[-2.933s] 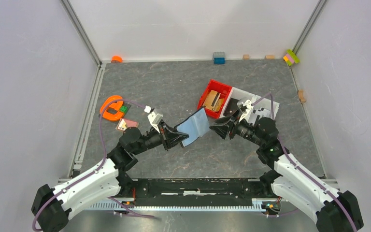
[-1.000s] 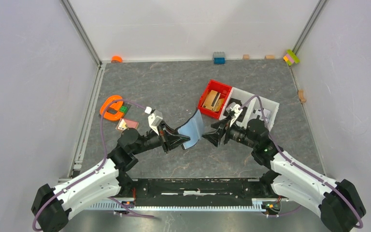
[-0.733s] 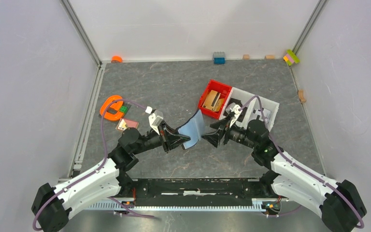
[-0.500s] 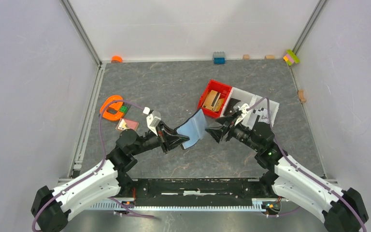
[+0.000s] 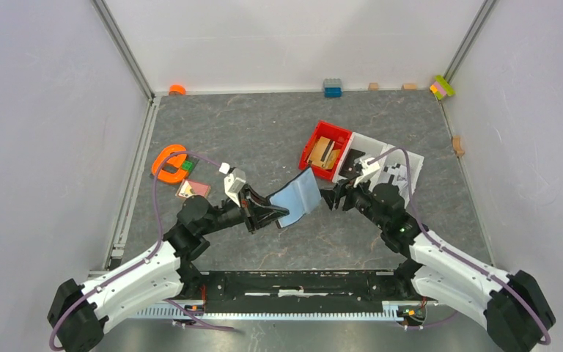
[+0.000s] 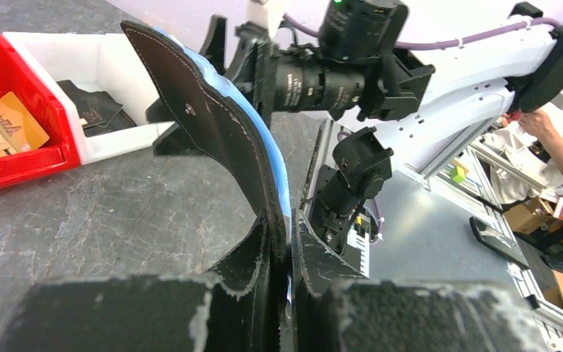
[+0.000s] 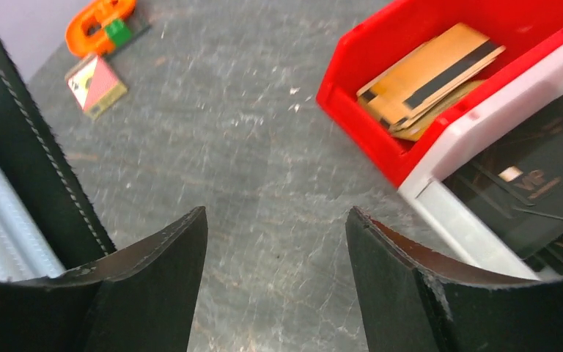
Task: Take the credit cards out of the card holder
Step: Remove the credit card from the card holder.
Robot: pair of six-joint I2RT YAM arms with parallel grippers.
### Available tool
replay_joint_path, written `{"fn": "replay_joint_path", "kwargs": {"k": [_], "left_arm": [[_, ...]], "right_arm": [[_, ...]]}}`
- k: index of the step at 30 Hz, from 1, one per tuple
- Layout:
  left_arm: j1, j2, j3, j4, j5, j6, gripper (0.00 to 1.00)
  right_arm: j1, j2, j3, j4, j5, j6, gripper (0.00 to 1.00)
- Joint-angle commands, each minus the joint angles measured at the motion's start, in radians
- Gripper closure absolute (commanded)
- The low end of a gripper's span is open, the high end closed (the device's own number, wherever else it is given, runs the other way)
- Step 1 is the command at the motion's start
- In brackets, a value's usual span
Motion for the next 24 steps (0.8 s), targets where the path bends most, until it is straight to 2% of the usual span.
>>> {"fn": "replay_joint_path", "kwargs": {"k": [1, 5, 13, 18, 24], "left_arm": [[-0.007, 0.001, 0.0, 0.1, 0.05, -0.026, 0.96], [-0.008, -0.023, -0.006, 0.077, 0.014, -0.017, 0.97], [-0.008, -0.027, 0.015, -0.037, -0.12, 0.007, 0.98], [-0.008, -0.033, 0.014, -0.042, -0.129, 0.007, 0.98], [-0.008, -0.028, 0.019, -0.058, -0.144, 0.013, 0.98]], "right_arm": [[-0.001, 0.078, 0.071, 0.041, -0.169, -0.012, 0.27], [-0.001, 0.097, 0.061, 0.154, -0.375, 0.014, 0.3], [-0.001, -0.085, -0.064, 0.368, -0.448, 0.052, 0.3], [-0.001, -0.063, -0.032, 0.33, -0.54, -0.004, 0.3], [-0.001, -0.057, -0.023, 0.299, -0.534, -0.017, 0.29]]}}
